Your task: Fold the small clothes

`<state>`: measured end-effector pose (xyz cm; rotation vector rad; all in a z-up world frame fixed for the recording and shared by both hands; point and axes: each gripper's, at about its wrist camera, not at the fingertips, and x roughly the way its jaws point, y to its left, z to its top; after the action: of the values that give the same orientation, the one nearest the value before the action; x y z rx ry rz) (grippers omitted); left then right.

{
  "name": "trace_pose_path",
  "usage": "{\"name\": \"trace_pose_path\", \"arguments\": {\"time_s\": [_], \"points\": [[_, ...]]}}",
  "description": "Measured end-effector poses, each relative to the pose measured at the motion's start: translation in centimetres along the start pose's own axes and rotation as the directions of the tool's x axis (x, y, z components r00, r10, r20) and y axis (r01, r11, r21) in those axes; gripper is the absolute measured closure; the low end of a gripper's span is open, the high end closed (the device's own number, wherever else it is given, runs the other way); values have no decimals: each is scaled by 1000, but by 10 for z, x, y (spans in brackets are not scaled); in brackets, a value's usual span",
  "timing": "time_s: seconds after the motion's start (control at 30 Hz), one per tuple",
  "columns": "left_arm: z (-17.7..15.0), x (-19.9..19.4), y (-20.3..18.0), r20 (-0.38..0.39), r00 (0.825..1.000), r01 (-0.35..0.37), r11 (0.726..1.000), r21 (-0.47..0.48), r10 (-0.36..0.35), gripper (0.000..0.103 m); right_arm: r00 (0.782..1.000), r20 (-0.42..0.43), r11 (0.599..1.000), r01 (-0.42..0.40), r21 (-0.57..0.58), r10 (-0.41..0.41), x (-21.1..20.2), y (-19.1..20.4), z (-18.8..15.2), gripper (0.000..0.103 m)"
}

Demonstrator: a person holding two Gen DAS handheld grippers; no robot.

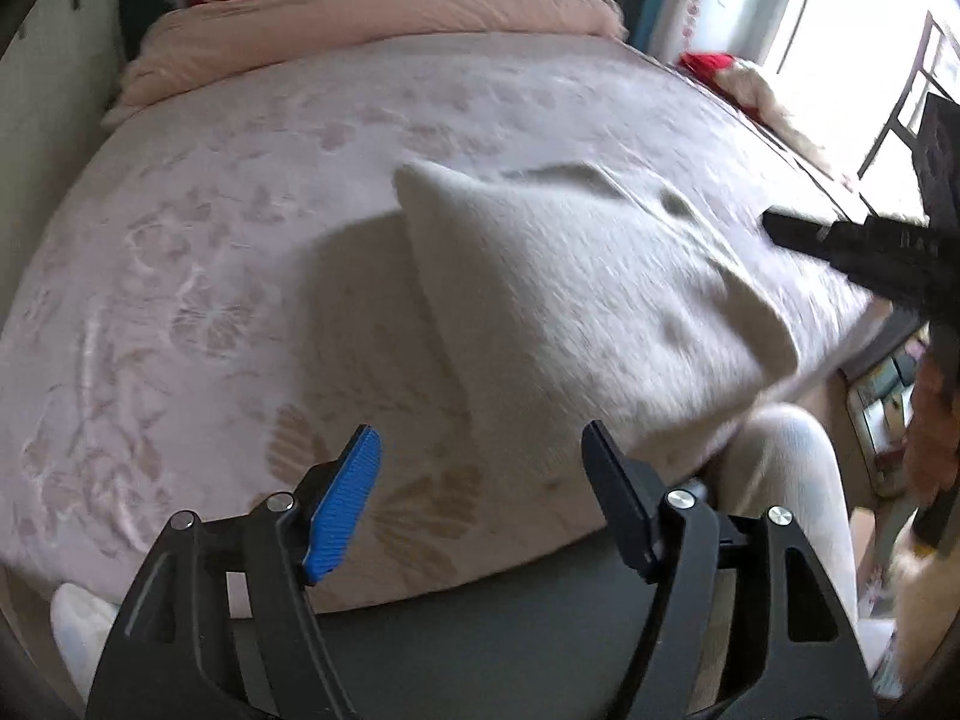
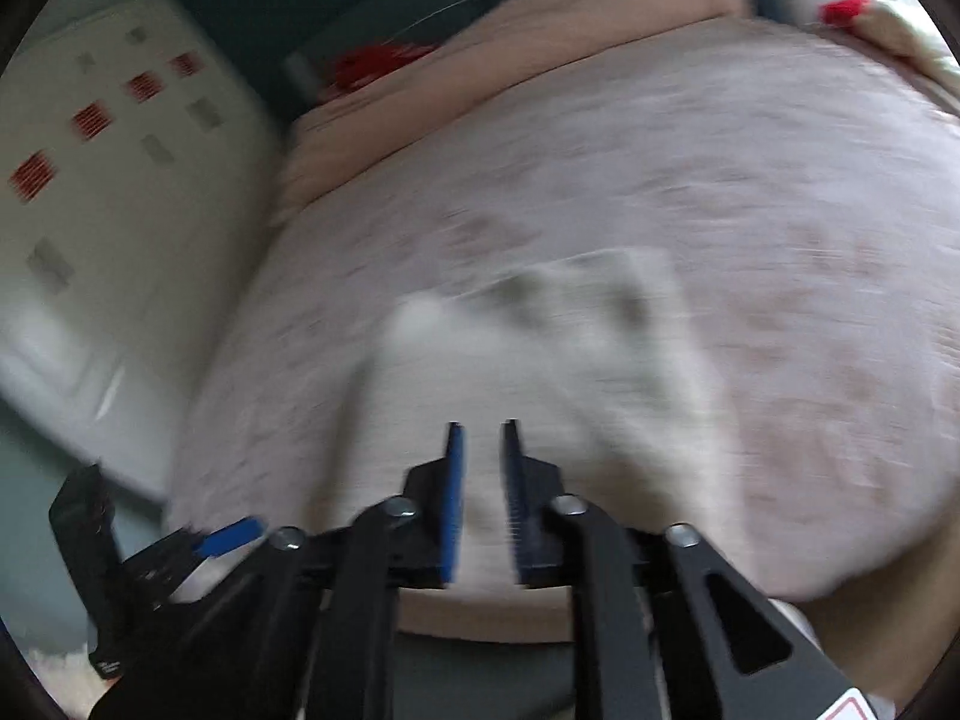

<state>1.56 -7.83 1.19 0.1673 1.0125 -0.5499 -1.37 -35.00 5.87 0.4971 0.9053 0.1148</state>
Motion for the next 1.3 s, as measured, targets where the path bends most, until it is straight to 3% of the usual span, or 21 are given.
{"name": "trace_pose_path", "arguments": {"time_s": [0.07,0.13,0.17,0.27,0.33,0.37,0.43,0.5,0.53,0.6,0.63,0.7,0.73,0.77,0.83,0.9,0.97,1.03,1.17,1.3], "points": [[3,-4,10,11,1000,-12,999,-42,13,35,995,-97,999,-18,-51,13,43,19,-9,94],[5,-6,19,10,999,-32,996,-79,33,35,970,-237,993,25,-119,-52,101,26,-34,100],[9,-3,23,6,999,-31,995,-91,31,35,971,-227,986,39,-165,-76,122,28,-48,101],[16,-5,25,10,1000,-22,994,-105,23,33,982,-191,998,-6,-59,-6,92,22,-26,99],[23,-5,22,28,999,-19,994,-107,22,18,995,-101,1000,-11,-15,10,57,11,-9,98],[26,-4,19,44,999,-9,994,-108,14,18,998,-45,999,40,-16,-41,36,2,0,98],[32,4,12,42,999,10,994,-108,-6,18,989,-10,989,149,13,-149,19,-26,8,97],[36,12,2,32,999,32,994,-107,-29,18,960,-104,963,266,42,-261,41,-63,-3,103],[38,18,-5,26,999,43,994,-98,-41,18,952,-159,961,271,50,-261,55,-79,-7,103],[40,29,-19,3,1000,26,998,-57,-25,18,971,-137,969,214,126,-197,48,-93,-8,103],[41,31,-22,-3,1000,16,999,-45,-16,18,978,-123,970,188,153,-170,40,-90,-3,101],[42,38,-26,-26,1000,15,999,-44,-17,14,986,-46,969,167,180,-161,15,-83,4,72],[42,40,-26,-31,999,33,998,-61,-35,10,983,-19,966,185,181,-184,6,-81,5,37],[41,44,-24,-37,998,51,995,-83,-54,10,979,-9,963,202,181,-203,3,-82,0,23],[40,56,-18,-66,995,69,989,-131,-78,6,974,-29,958,225,178,-223,7,-85,-12,23],[38,71,-9,-99,991,74,978,-194,-95,6,973,-132,953,215,215,-190,28,-103,-28,23],[35,90,5,-136,980,102,952,-288,-146,6,984,-170,949,110,294,-61,50,-111,-37,23],[32,110,14,-171,966,122,928,-353,-192,5,988,-152,931,36,364,21,60,-115,-42,18],[31,135,13,-181,953,158,909,-387,-243,5,989,-127,923,-22,385,76,73,-117,-36,15],[38,141,0,-171,955,175,925,-338,-243,5,990,-109,918,-45,394,95,92,-122,-26,19]]}}
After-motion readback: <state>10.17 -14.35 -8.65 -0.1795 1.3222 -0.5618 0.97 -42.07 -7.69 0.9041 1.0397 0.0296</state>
